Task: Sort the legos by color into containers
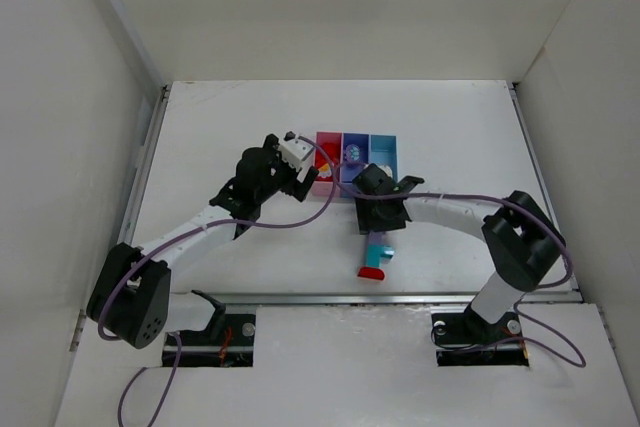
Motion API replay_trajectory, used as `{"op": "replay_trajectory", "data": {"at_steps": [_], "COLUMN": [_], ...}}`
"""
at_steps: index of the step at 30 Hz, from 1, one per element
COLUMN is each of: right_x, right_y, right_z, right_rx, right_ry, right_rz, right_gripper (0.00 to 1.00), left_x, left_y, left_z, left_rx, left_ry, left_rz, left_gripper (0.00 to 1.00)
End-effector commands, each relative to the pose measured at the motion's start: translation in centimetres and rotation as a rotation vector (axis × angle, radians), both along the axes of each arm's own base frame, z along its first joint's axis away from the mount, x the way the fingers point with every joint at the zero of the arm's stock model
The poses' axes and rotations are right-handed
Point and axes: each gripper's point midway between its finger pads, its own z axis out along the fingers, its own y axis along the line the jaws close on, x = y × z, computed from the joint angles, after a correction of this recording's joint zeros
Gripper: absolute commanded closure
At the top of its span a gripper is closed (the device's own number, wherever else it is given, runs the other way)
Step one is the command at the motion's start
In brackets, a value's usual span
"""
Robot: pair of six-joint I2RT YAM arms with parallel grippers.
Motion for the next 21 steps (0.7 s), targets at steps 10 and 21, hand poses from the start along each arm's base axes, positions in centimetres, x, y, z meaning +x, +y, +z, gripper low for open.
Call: {"op": "replay_trajectory", "data": {"at_steps": [10, 21], "right_x": [5.4, 7.5], "right_y": [1.0, 3.5], "right_z": [20.2, 26.3], "right_rx": [0.266, 0.260], "right_ry": [-0.506, -0.731], "right_rz": [-0.101, -0.209], "right_gripper": [0.90, 1.00], "left_x": [-5.6, -9.2], "left_y": [-5.6, -9.2], "left_z": [5.1, 10.7], "left_rx": [-0.133, -0.353], "left_ry": [-0.022, 0.013], "left_rz": [-0.461, -0.736], "left_gripper": [0.12, 0.01]}}
